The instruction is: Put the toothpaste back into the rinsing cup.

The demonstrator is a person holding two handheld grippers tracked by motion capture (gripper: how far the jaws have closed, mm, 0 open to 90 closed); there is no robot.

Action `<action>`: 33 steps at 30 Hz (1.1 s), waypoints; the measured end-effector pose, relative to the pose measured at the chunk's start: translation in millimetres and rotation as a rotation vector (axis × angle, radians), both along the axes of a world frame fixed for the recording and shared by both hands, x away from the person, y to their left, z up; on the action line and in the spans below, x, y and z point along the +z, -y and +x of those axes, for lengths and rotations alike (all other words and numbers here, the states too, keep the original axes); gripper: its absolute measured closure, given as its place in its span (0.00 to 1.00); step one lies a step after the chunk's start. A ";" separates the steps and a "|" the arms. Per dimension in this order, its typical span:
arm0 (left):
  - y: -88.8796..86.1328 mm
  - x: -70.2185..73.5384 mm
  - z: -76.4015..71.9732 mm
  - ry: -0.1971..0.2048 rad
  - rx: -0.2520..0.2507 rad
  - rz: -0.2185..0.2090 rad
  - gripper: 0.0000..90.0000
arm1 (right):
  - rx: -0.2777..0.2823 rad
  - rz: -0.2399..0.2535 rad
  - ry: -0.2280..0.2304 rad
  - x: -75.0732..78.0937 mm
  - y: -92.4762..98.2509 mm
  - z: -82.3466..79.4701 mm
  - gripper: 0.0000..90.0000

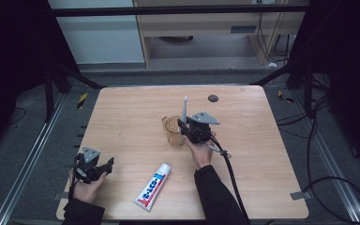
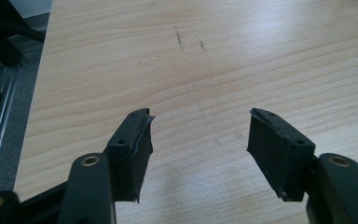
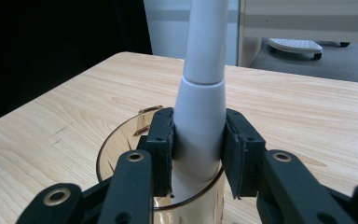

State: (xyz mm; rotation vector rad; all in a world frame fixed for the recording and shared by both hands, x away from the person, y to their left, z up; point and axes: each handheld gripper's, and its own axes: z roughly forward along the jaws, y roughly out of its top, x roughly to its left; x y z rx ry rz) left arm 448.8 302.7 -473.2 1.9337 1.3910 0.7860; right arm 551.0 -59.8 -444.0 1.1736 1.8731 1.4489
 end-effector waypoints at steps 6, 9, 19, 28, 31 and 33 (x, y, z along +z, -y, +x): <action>0.1 0.0 0.0 0.000 0.000 -0.002 0.43 | 0.008 -0.009 0.023 3.5 -0.2 -3.4 0.73; 0.3 -0.1 0.0 -0.001 0.000 -0.002 0.43 | 0.012 -0.009 0.024 5.1 0.6 -5.0 0.72; 0.5 0.2 -0.1 0.000 -0.002 0.000 0.43 | 0.031 -0.003 0.017 4.3 1.2 -8.9 0.68; 0.7 0.5 -0.4 0.002 -0.002 -0.001 0.42 | 0.052 -0.013 0.007 3.4 -1.9 -11.2 0.63; 0.7 0.4 -0.4 0.001 -0.002 -0.002 0.42 | 0.054 -0.015 0.007 3.0 -2.4 -11.8 0.62; 0.7 0.4 -0.3 0.001 -0.002 -0.002 0.42 | 0.057 -0.016 0.009 3.6 -2.6 -12.6 0.61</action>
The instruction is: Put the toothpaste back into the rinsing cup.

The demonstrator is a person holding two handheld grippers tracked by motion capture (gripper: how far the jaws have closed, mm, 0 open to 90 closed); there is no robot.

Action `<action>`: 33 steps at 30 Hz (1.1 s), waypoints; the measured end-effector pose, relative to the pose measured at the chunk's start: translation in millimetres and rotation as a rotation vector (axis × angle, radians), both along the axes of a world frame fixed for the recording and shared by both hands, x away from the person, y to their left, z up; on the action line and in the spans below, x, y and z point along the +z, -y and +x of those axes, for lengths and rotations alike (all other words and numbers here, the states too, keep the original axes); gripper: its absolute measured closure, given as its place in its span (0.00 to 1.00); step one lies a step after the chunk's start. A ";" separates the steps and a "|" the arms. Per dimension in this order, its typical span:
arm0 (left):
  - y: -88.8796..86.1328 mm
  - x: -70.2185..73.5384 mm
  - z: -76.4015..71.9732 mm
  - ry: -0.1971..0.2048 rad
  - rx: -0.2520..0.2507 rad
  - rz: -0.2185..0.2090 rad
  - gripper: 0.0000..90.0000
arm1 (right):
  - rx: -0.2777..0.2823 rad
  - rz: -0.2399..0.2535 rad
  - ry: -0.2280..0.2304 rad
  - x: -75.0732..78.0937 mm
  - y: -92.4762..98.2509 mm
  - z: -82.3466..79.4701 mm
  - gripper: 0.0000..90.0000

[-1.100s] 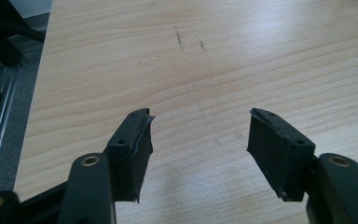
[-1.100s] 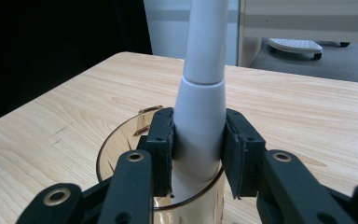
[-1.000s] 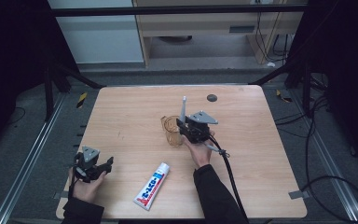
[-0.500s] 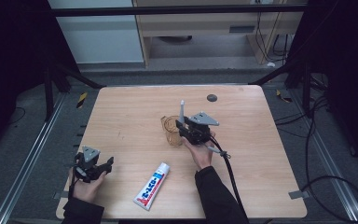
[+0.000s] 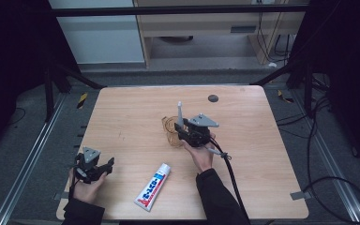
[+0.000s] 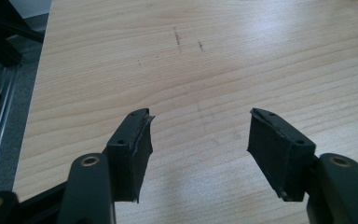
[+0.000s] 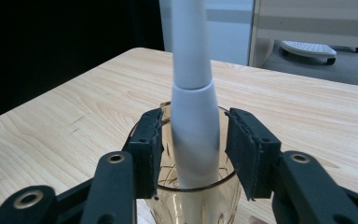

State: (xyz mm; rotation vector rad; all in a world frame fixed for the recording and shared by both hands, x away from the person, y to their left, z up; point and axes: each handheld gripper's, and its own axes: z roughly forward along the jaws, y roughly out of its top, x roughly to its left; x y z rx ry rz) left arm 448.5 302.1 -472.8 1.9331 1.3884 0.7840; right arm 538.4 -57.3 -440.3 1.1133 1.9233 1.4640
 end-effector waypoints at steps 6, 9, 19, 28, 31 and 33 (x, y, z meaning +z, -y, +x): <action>0.7 0.2 -0.3 0.000 -0.003 -0.001 0.42 | 0.008 0.021 0.002 2.8 -0.3 -3.1 0.48; 1.0 0.6 -0.5 0.001 -0.005 -0.002 0.42 | 0.019 0.015 -0.001 5.4 0.9 -6.1 0.41; 3.1 2.1 -1.8 -0.005 -0.020 -0.010 0.48 | 0.039 -0.056 -0.006 12.2 18.0 -26.8 0.32; 8.6 4.2 -4.6 -0.036 -0.068 -0.025 0.63 | -0.009 -0.070 -0.006 25.9 63.2 -38.2 0.31; 12.8 5.3 -6.3 -0.053 -0.101 -0.033 0.71 | -0.030 -0.092 -0.015 24.5 81.4 -43.2 0.31; 14.4 5.6 -7.1 -0.062 -0.114 -0.034 0.74 | -0.035 -0.097 -0.018 24.0 87.3 -45.4 0.31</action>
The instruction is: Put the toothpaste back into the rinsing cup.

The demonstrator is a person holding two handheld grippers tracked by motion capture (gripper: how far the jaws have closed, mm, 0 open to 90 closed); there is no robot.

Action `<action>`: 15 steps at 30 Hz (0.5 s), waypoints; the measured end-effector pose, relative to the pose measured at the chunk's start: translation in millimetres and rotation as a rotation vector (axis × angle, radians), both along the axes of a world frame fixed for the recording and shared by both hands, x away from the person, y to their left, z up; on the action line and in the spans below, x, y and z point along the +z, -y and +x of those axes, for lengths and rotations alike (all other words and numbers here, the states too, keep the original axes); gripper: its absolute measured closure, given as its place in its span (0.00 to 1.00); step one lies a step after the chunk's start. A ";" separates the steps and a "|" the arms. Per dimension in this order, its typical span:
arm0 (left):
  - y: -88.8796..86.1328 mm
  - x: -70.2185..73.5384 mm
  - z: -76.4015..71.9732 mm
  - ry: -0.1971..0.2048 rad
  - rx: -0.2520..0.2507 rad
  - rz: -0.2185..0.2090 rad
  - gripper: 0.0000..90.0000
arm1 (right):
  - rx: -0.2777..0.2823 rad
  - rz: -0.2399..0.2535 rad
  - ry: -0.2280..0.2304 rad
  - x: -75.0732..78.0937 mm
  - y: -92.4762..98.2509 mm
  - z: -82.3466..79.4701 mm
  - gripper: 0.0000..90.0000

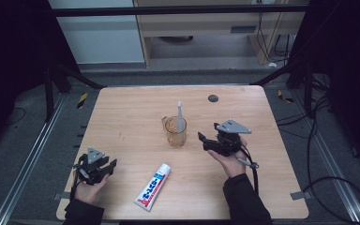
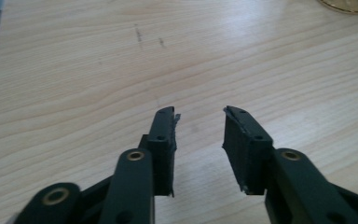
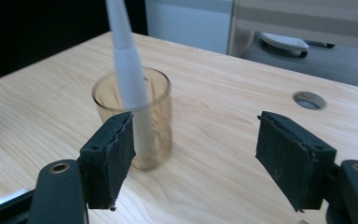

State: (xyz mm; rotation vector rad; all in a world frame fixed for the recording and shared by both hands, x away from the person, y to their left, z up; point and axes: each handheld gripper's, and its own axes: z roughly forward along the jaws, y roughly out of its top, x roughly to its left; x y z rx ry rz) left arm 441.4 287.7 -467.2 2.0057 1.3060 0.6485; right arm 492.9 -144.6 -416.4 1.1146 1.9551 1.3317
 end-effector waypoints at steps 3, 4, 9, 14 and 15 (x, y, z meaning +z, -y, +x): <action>7.5 0.2 -3.5 -0.031 -0.044 -0.004 0.80 | -0.019 0.001 -0.016 -4.3 21.5 -9.6 0.31; 9.6 0.2 -5.0 -0.039 -0.054 0.000 0.82 | -0.024 -0.009 -0.021 -6.2 25.8 -12.3 0.31; 19.4 1.7 -10.1 -0.067 -0.111 -0.006 0.89 | -0.035 -0.046 -0.050 -17.4 45.3 -24.0 0.32; 30.7 1.1 -14.1 -0.104 -0.175 0.002 0.94 | -0.052 -0.080 -0.086 -29.9 58.4 -31.7 0.32; 32.7 0.5 -14.9 -0.112 -0.186 0.000 0.95 | -0.055 -0.086 -0.094 -32.1 59.9 -32.4 0.32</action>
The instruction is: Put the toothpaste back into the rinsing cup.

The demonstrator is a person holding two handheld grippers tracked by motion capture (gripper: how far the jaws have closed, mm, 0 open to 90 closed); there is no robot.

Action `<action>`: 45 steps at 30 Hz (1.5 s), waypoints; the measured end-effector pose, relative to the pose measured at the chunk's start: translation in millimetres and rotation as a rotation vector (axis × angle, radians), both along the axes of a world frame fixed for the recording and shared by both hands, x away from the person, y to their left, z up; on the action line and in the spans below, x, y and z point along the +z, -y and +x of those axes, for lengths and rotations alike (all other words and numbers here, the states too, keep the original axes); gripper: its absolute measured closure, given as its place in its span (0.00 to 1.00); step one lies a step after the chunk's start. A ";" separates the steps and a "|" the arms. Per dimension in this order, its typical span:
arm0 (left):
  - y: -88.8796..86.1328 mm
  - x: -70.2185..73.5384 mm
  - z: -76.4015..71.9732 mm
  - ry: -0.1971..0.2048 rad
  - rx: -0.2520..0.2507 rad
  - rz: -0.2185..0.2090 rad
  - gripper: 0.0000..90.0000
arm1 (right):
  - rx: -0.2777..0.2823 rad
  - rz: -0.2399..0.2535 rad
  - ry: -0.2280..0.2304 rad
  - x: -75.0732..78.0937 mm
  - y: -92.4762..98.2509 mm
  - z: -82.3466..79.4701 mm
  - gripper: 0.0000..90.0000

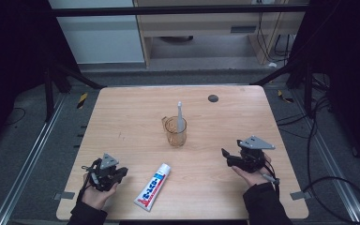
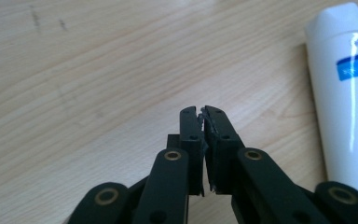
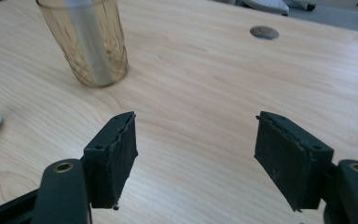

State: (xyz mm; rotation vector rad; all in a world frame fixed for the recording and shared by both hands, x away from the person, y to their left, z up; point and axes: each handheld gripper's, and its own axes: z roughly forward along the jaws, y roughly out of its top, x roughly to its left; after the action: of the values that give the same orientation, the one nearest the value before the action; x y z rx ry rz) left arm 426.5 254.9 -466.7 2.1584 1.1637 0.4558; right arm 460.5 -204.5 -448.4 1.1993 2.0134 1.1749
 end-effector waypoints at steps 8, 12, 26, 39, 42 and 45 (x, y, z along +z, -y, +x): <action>19.0 -4.2 -12.3 -0.038 -0.108 0.021 0.99 | -0.005 -0.009 -0.036 -11.7 1.8 -4.0 0.32; 27.0 -8.5 -17.8 -0.059 -0.141 0.038 0.99 | -0.007 -0.012 -0.036 -13.3 3.6 -8.4 0.32; 43.4 -15.7 -30.1 -0.095 -0.223 0.062 0.99 | -0.062 -0.013 -0.053 -18.8 27.1 -19.4 0.32; 54.7 -15.0 -35.3 -0.090 -0.262 0.036 0.99 | -0.079 -0.006 -0.069 -21.5 33.9 -22.5 0.31; 58.5 -15.3 -36.7 -0.096 -0.275 0.033 0.99 | -0.080 -0.009 -0.067 -22.4 34.2 -22.2 0.31; 61.3 -15.7 -37.7 -0.103 -0.287 0.028 0.99 | -0.081 -0.010 -0.070 -22.9 34.1 -21.9 0.31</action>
State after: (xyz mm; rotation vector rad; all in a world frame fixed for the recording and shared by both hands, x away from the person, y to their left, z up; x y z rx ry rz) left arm 388.8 193.6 -482.4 2.3498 0.8830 0.2382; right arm 438.6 -238.6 -471.3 1.3209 1.9988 1.0971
